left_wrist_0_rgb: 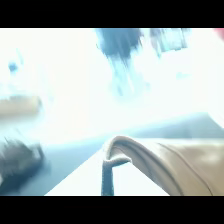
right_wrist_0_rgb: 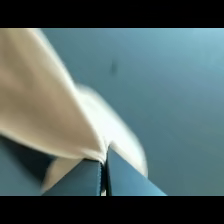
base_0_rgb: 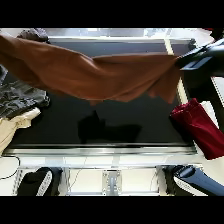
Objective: Fold the shirts.
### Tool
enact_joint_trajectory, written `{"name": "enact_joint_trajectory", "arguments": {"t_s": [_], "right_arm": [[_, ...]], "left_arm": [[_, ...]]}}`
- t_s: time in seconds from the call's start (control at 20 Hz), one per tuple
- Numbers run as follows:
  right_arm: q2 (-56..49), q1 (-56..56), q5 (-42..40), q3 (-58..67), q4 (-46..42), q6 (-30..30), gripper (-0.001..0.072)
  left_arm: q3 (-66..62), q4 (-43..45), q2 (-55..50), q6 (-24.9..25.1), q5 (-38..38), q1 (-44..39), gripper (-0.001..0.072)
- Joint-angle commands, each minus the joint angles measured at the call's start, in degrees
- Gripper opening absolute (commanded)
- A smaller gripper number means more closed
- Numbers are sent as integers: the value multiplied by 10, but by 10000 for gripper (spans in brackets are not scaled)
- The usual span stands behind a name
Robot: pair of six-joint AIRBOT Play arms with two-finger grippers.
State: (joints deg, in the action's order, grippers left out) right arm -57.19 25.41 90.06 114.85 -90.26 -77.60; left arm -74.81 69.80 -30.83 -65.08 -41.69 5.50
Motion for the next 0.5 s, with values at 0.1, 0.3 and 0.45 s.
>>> {"name": "enact_joint_trajectory", "arguments": {"t_s": [0.1,0.3,0.45], "right_arm": [[49,0,48,25,-8,-14,13],[1,-1,45,-64,-30,-9,13],[-82,-1,2,-149,-21,-9,14]], "left_arm": [[0,128,42,-144,19,26,8],[0,116,-96,-144,-172,20,8],[1,117,-255,-142,-195,10,9]]}}
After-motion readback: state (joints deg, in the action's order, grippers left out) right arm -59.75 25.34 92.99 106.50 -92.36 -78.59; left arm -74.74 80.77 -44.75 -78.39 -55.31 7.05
